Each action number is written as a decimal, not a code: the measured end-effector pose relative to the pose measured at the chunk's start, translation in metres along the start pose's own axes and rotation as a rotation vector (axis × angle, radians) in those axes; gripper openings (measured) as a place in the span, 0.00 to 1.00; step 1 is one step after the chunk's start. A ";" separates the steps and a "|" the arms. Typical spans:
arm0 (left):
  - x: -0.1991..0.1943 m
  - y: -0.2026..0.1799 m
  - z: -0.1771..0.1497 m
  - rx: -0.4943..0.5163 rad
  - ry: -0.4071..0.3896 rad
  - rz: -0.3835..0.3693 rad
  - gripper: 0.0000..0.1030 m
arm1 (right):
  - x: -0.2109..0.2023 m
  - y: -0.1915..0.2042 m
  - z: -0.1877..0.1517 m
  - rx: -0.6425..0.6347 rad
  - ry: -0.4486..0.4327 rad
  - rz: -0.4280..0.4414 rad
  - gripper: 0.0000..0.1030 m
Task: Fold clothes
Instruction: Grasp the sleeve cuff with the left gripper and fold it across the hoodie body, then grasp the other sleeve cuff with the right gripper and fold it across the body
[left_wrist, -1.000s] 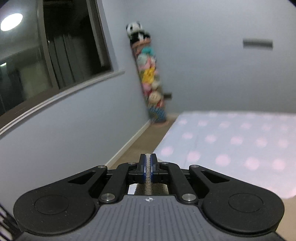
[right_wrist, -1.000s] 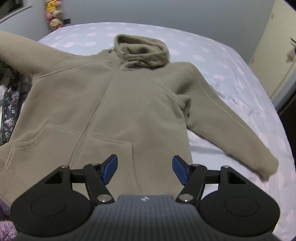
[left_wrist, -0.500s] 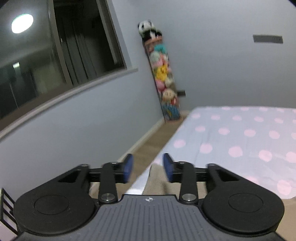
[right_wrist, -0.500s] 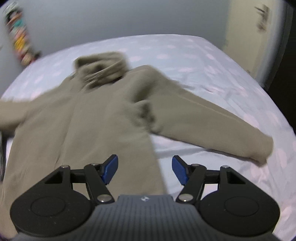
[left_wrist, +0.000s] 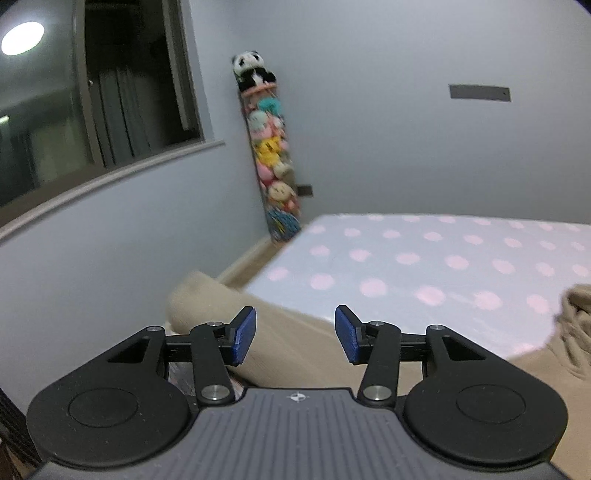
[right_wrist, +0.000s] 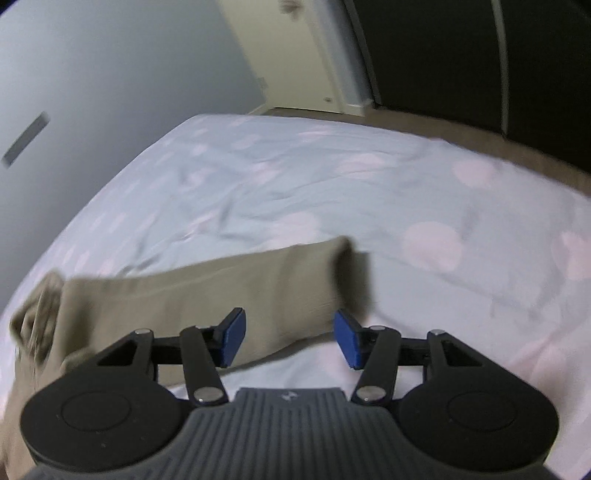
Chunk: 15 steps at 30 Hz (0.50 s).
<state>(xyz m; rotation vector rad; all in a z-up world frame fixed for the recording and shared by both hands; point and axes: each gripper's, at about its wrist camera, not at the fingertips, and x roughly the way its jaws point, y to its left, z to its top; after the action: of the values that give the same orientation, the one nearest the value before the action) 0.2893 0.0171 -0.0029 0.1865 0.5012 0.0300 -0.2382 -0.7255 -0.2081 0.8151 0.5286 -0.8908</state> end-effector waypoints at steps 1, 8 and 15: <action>-0.004 -0.008 -0.004 0.006 0.013 -0.010 0.44 | 0.007 -0.010 0.002 0.035 0.004 0.007 0.56; -0.038 -0.047 -0.025 0.064 0.059 -0.054 0.44 | 0.059 -0.052 0.000 0.273 0.037 0.135 0.56; -0.064 -0.055 -0.046 0.015 0.111 -0.102 0.44 | 0.094 -0.065 -0.010 0.413 0.080 0.174 0.36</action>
<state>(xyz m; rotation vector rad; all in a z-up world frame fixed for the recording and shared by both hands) 0.2098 -0.0339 -0.0223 0.1742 0.6211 -0.0631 -0.2427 -0.7857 -0.3057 1.2570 0.3391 -0.8186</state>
